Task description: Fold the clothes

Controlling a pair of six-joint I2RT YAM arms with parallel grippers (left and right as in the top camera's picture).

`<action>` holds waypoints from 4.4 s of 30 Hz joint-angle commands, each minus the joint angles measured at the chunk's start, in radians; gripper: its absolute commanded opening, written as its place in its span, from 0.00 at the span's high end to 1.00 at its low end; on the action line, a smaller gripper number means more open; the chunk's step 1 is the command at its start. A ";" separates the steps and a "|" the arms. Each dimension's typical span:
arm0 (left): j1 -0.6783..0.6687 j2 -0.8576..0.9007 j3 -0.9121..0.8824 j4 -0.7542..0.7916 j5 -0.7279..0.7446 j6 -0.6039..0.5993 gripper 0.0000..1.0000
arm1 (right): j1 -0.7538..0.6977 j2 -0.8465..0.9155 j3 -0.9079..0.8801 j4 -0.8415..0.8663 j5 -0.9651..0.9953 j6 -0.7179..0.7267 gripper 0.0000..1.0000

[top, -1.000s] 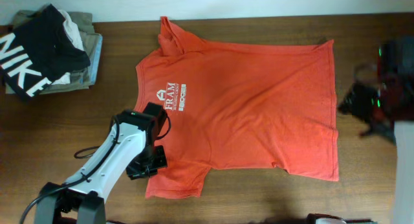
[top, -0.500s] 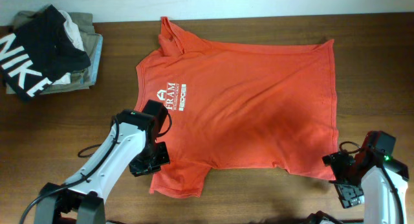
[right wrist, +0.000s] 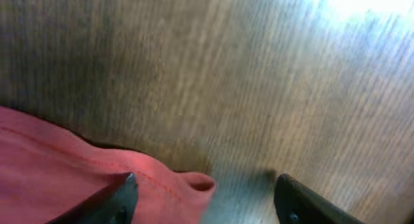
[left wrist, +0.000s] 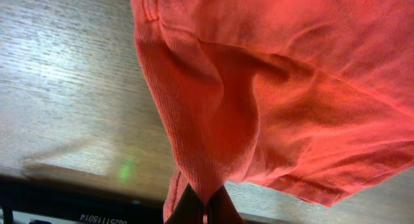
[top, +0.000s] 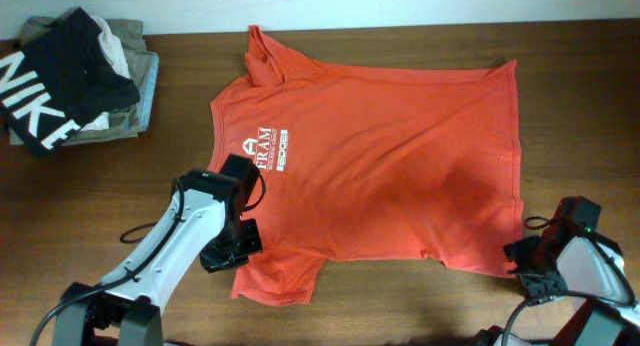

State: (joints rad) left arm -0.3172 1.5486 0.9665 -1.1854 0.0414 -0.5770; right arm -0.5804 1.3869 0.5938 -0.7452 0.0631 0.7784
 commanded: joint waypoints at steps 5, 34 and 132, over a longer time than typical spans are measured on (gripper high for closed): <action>0.004 -0.013 0.008 -0.013 0.006 0.025 1.00 | -0.004 0.080 -0.019 0.027 -0.008 0.024 0.77; 0.032 -0.093 0.265 0.175 -0.409 -0.089 0.99 | 0.149 -0.113 0.211 0.198 -0.209 -0.046 0.96; 0.038 0.220 0.057 0.848 0.092 -0.255 0.99 | 0.261 -0.056 0.471 -0.235 -0.288 -0.449 0.00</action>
State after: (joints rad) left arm -0.2768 1.7603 1.0172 -0.3912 0.1417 -0.8387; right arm -0.3218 1.3342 1.0481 -0.9806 -0.2340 0.3363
